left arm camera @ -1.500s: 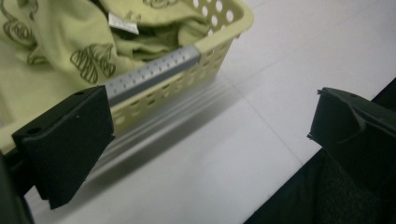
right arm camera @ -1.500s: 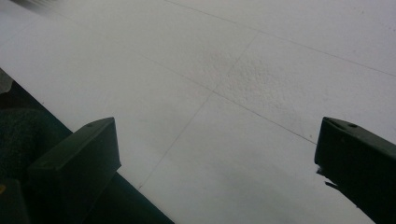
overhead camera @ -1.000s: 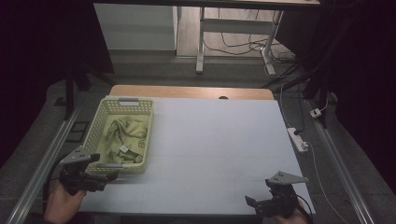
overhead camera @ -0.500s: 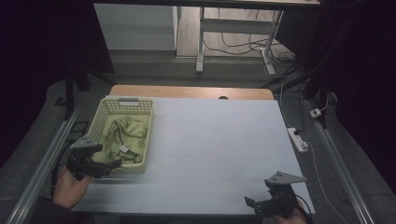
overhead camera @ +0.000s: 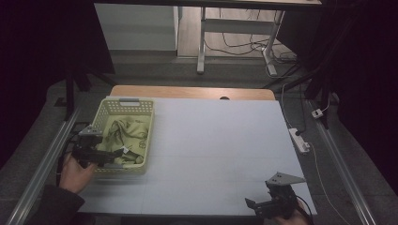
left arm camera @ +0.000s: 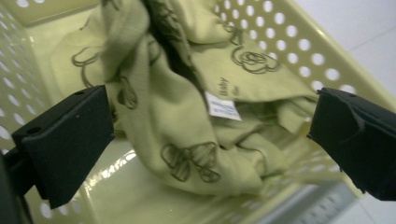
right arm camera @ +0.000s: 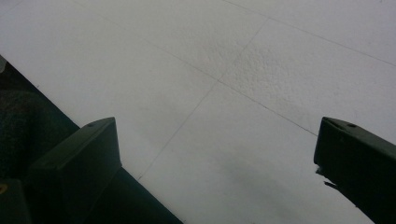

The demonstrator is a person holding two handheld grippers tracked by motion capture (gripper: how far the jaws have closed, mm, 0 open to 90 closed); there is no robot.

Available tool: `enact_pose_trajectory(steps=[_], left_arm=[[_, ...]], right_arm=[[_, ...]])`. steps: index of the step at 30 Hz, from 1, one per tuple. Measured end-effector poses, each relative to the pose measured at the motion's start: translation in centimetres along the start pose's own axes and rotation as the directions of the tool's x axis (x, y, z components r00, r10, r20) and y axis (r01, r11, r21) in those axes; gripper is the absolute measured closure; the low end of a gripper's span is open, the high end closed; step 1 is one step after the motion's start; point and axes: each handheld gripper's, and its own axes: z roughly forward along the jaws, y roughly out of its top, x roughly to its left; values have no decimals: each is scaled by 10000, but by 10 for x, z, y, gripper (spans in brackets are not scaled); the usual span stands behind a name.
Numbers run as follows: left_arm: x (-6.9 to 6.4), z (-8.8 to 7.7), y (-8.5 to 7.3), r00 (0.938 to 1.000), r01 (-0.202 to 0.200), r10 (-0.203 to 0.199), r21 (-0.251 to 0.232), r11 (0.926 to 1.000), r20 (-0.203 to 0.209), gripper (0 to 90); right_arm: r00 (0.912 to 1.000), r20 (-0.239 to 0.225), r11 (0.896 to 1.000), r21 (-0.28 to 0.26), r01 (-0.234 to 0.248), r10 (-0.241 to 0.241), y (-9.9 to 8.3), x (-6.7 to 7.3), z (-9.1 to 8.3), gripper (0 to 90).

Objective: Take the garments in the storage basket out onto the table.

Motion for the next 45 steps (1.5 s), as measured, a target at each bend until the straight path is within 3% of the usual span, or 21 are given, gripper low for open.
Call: enact_pose_trajectory(steps=[11,19,25,31,35,39,40,42,45], left_arm=[[16,11,17,9995,54,-45,286,9996,-301,1],[27,21,29,9971,103,-60,560,9984,-754,0],[34,35,38,9987,341,-312,758,9965,-403,0],[33,52,50,9997,255,-246,1128,9933,-97,0],[33,69,59,9999,149,-152,1621,9867,7,0],[34,86,62,9996,144,-82,2287,9734,-280,0],[34,86,62,9996,144,-82,2287,9734,-280,0],[37,98,62,9986,322,-196,2770,9603,-482,0],[43,104,60,9980,612,-536,3005,9518,-333,0]], right_arm=[[9999,2,9998,159,139,-139,0,1,1,0],[9998,-27,9994,273,221,-220,1,2,2,1],[9996,-53,9990,344,274,-273,1,2,3,1],[9995,-30,9986,406,329,-328,1,3,3,1],[9993,-35,9985,420,360,-359,1,3,4,1],[9993,-68,9984,418,383,-380,1,3,4,1],[9992,-68,9983,424,388,-386,1,3,4,1],[9993,-70,9983,447,377,-374,1,3,4,1],[9991,-64,9980,464,421,-419,1,3,4,1]])
